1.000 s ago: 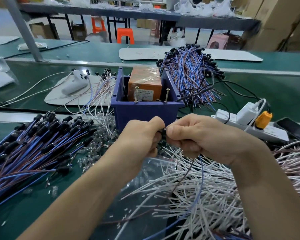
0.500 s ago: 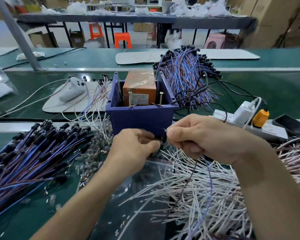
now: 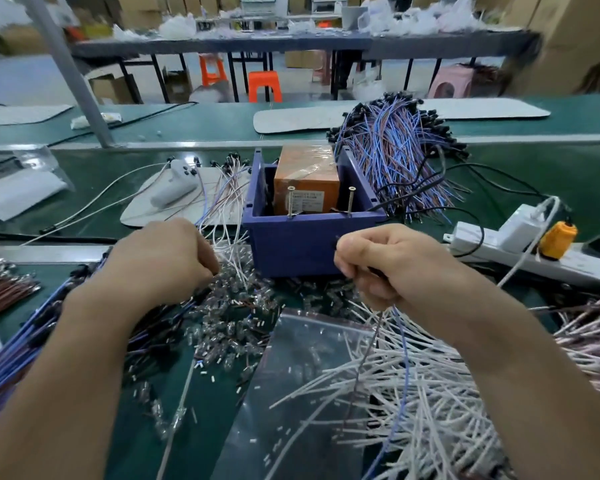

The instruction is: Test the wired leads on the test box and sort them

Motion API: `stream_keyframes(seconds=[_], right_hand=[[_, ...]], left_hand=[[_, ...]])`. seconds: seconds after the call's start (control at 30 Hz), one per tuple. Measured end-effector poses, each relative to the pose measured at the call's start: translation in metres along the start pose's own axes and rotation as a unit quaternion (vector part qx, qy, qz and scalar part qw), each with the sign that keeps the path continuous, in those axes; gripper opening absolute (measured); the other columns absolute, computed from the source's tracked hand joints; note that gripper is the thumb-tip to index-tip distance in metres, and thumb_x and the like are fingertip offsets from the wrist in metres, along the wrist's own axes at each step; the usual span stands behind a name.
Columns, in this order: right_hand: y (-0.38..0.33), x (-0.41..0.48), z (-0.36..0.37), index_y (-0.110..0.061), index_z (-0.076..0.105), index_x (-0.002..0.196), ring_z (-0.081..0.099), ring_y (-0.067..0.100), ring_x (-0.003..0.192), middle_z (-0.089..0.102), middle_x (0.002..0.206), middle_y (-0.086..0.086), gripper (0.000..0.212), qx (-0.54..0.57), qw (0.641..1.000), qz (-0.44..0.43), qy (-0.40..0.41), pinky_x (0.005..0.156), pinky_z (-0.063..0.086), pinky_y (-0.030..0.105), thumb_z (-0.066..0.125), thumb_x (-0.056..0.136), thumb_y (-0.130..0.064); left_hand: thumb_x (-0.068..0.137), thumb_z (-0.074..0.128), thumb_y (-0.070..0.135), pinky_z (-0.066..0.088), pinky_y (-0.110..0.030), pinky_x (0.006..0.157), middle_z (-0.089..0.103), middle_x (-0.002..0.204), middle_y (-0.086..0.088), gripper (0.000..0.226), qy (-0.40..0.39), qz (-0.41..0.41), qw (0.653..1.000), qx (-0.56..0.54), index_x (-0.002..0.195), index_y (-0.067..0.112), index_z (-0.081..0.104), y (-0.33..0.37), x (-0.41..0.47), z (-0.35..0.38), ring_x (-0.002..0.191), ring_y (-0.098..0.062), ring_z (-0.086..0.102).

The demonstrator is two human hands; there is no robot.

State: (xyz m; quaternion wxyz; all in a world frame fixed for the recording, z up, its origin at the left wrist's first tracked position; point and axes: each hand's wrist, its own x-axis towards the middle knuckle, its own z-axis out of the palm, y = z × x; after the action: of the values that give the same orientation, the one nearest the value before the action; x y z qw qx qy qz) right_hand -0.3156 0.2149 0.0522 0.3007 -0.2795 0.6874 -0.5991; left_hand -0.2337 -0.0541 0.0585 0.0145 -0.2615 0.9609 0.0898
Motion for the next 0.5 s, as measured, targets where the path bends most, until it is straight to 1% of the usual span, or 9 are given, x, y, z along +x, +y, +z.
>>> stream_keyframes(seconds=[0.07, 0.1, 0.17, 0.23, 0.3, 0.37, 0.43, 0.5], right_hand=[[0.004, 0.005, 0.009, -0.014, 0.056, 0.061, 0.019, 0.011, 0.041, 0.031, 0.042, -0.004, 0.043, 0.012, 1.0, -0.003, 0.018, 0.048, 0.014, 0.03, 0.052, 0.104, -0.022], [0.006, 0.007, 0.011, -0.015, 0.057, 0.06, 0.02, 0.011, 0.04, 0.032, 0.042, -0.004, 0.044, 0.007, 1.0, -0.001, 0.021, 0.048, 0.015, 0.03, 0.052, 0.104, -0.022], [0.009, 0.008, 0.014, -0.017, 0.058, 0.06, 0.02, 0.012, 0.041, 0.034, 0.043, -0.003, 0.045, -0.006, 1.0, 0.006, 0.023, 0.048, 0.017, 0.029, 0.053, 0.104, -0.023], [0.01, 0.009, 0.014, -0.016, 0.058, 0.061, 0.021, 0.012, 0.042, 0.034, 0.044, -0.002, 0.044, -0.008, 1.0, 0.011, 0.023, 0.048, 0.017, 0.028, 0.053, 0.104, -0.023], [0.011, 0.009, 0.014, -0.015, 0.057, 0.063, 0.021, 0.012, 0.042, 0.034, 0.044, -0.002, 0.043, -0.007, 1.0, 0.012, 0.024, 0.048, 0.017, 0.028, 0.053, 0.104, -0.023], [0.011, 0.009, 0.015, -0.015, 0.058, 0.063, 0.022, 0.012, 0.042, 0.035, 0.045, -0.002, 0.043, -0.013, 0.999, 0.015, 0.028, 0.049, 0.018, 0.029, 0.053, 0.105, -0.024], [0.012, 0.01, 0.017, -0.015, 0.058, 0.062, 0.022, 0.013, 0.043, 0.035, 0.045, -0.001, 0.044, -0.016, 0.999, 0.021, 0.029, 0.051, 0.017, 0.032, 0.053, 0.104, -0.024], [0.013, 0.01, 0.019, -0.015, 0.058, 0.062, 0.023, 0.013, 0.043, 0.035, 0.046, -0.001, 0.043, -0.02, 0.999, 0.025, 0.025, 0.05, 0.018, 0.032, 0.053, 0.104, -0.025]], left_hand=[[0.078, 0.082, 0.026, 0.059, -0.031, 0.076, 0.074, 0.083, 0.017, 0.02, -0.002, -0.011, 1.0, 0.014, 0.071, 0.044, 0.076, -0.001, 0.002, 0.007, 0.078, -0.01, 0.068], [0.077, 0.082, 0.026, 0.06, -0.033, 0.077, 0.074, 0.085, 0.014, 0.019, -0.001, -0.011, 1.0, 0.02, 0.072, 0.043, 0.076, 0.0, 0.003, 0.012, 0.079, -0.013, 0.069], [0.077, 0.08, 0.023, 0.058, -0.032, 0.072, 0.072, 0.081, 0.01, 0.017, 0.015, -0.009, 0.999, 0.033, 0.073, 0.04, 0.076, 0.004, 0.005, 0.024, 0.074, -0.016, 0.066], [0.077, 0.077, 0.023, 0.05, -0.029, 0.064, 0.069, 0.078, 0.007, 0.013, 0.04, -0.008, 0.998, 0.045, 0.078, 0.036, 0.076, 0.005, 0.008, 0.034, 0.068, -0.017, 0.062], [0.079, 0.076, 0.025, 0.046, -0.029, 0.062, 0.071, 0.084, 0.004, 0.008, 0.053, -0.008, 0.997, 0.058, 0.083, 0.032, 0.076, 0.005, 0.011, 0.04, 0.073, -0.022, 0.066], [0.079, 0.076, 0.025, 0.048, -0.03, 0.063, 0.071, 0.087, 0.003, 0.007, 0.05, -0.009, 0.997, 0.06, 0.085, 0.029, 0.075, 0.004, 0.013, 0.044, 0.078, -0.025, 0.068], [0.081, 0.075, 0.025, 0.053, -0.032, 0.066, 0.07, 0.09, 0.002, 0.007, 0.048, -0.008, 0.997, 0.054, 0.088, 0.027, 0.075, 0.003, 0.015, 0.046, 0.081, -0.025, 0.068], [0.084, 0.074, 0.023, 0.054, -0.035, 0.07, 0.071, 0.094, 0.0, 0.007, 0.053, -0.011, 0.997, 0.049, 0.091, 0.025, 0.074, 0.002, 0.016, 0.047, 0.085, -0.027, 0.068]])
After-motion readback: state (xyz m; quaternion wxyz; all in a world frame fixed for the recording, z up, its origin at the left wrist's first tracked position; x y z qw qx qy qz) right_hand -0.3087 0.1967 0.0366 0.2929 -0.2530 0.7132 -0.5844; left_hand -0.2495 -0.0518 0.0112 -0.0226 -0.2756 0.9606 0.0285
